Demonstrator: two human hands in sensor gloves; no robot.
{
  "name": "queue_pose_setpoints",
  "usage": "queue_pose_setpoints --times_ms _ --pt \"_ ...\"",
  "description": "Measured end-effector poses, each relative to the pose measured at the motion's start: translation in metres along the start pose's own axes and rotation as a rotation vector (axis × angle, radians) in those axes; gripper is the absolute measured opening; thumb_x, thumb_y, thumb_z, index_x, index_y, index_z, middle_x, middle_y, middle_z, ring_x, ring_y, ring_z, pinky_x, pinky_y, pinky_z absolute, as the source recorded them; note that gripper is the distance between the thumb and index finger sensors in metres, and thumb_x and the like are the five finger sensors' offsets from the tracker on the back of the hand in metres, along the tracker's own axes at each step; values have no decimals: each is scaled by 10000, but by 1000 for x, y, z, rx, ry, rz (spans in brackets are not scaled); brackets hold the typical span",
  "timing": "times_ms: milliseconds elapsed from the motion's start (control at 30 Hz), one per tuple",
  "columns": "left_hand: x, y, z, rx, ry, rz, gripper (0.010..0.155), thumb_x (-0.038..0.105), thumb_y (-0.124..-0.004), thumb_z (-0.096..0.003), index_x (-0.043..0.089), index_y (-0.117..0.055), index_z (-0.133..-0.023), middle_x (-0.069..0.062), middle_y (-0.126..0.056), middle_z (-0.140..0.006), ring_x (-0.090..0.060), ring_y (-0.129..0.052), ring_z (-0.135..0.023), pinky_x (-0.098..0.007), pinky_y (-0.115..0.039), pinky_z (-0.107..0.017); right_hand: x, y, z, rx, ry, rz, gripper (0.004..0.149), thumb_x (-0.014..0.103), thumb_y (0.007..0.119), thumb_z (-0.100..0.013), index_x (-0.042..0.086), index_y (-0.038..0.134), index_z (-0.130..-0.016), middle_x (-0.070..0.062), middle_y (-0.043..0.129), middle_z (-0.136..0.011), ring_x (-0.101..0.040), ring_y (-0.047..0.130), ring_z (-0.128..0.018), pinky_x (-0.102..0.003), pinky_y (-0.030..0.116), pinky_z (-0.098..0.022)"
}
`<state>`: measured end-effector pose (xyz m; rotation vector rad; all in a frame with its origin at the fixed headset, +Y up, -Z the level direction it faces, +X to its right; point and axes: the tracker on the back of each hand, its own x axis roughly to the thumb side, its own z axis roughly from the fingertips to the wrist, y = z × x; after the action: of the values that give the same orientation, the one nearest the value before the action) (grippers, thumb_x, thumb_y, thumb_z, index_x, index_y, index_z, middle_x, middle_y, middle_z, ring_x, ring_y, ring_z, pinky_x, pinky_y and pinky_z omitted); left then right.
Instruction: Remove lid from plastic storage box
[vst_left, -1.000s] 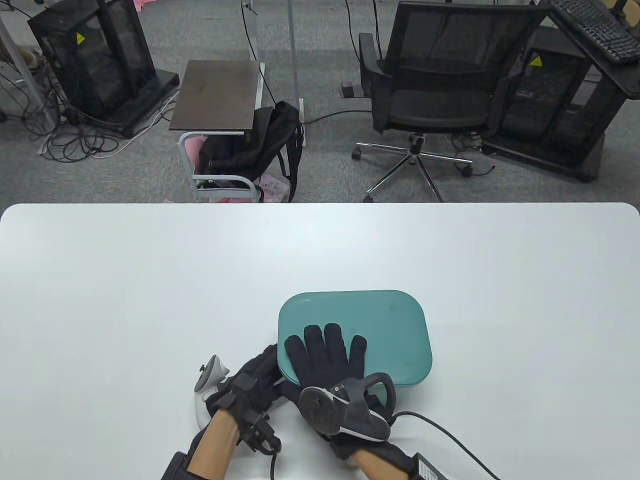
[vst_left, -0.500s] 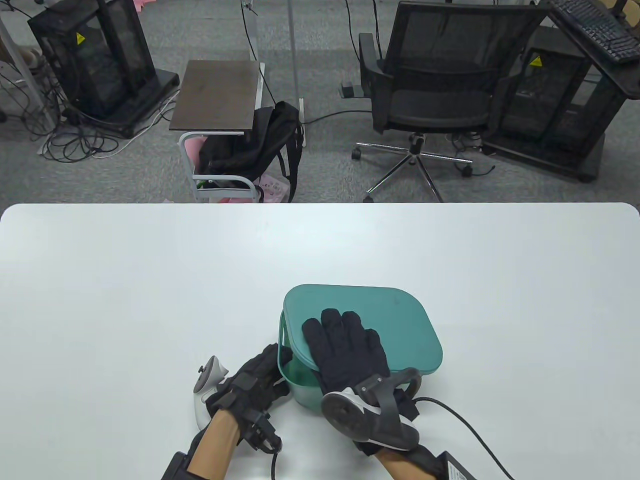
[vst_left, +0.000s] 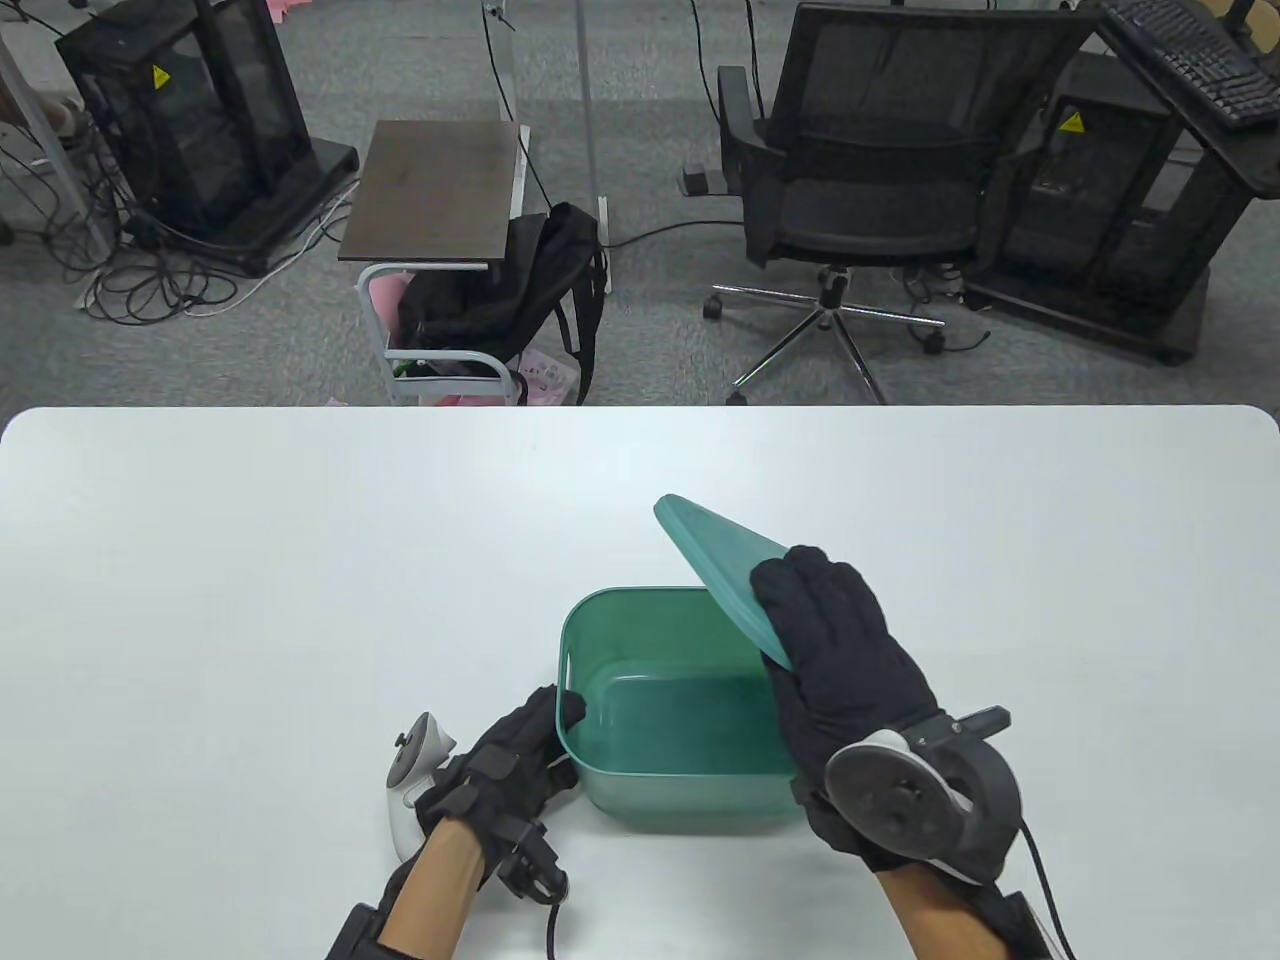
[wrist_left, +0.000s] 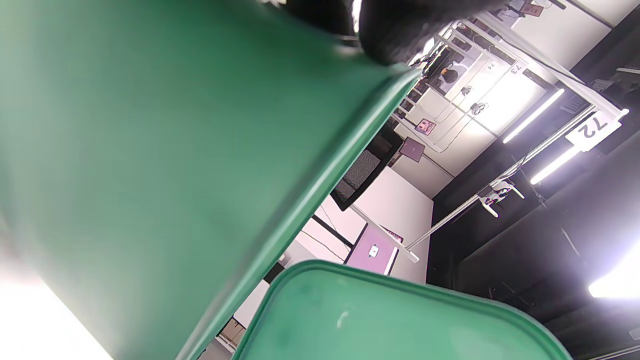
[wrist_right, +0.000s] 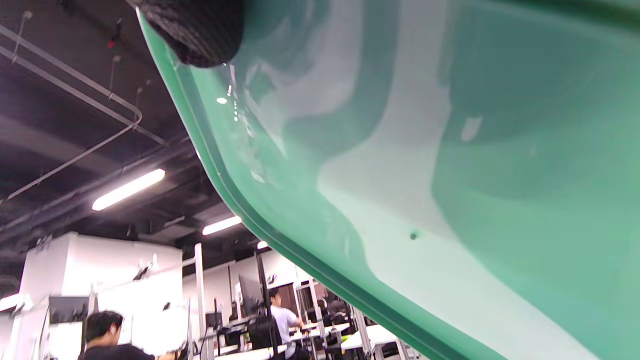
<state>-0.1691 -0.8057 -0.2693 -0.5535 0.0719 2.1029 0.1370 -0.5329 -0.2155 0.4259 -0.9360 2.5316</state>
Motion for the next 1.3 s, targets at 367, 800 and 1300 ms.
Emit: queue_pose_setpoints --times_ms 367,800,1300 --pt "0 0 0 4 0 -1 469 473 -587 -619 142 -711 -928 -254 -62 -1119 -540 -112 -982 -691 -254 -654 -92 -14 14 60 141 232 450 412 660 -612 295 630 -1045 -88 705 -1078 -417 816 -874 -521 834 -541" --pt "-1 0 0 9 -3 1 469 472 -587 -619 141 -713 -926 -254 -65 -1120 -542 -115 -981 -690 -254 -652 -187 46 81 386 233 499 443 438 666 -599 376 629 -1037 -70 695 -1088 -417 803 -886 -545 800 -561" --pt "-1 0 1 17 -8 2 468 470 -590 -618 139 -719 -923 -255 -70 -1120 -542 -117 -979 -691 -257 -650 -207 93 115 698 202 520 503 384 709 -592 345 557 -1070 -85 669 -1096 -433 736 -930 -641 705 -632"
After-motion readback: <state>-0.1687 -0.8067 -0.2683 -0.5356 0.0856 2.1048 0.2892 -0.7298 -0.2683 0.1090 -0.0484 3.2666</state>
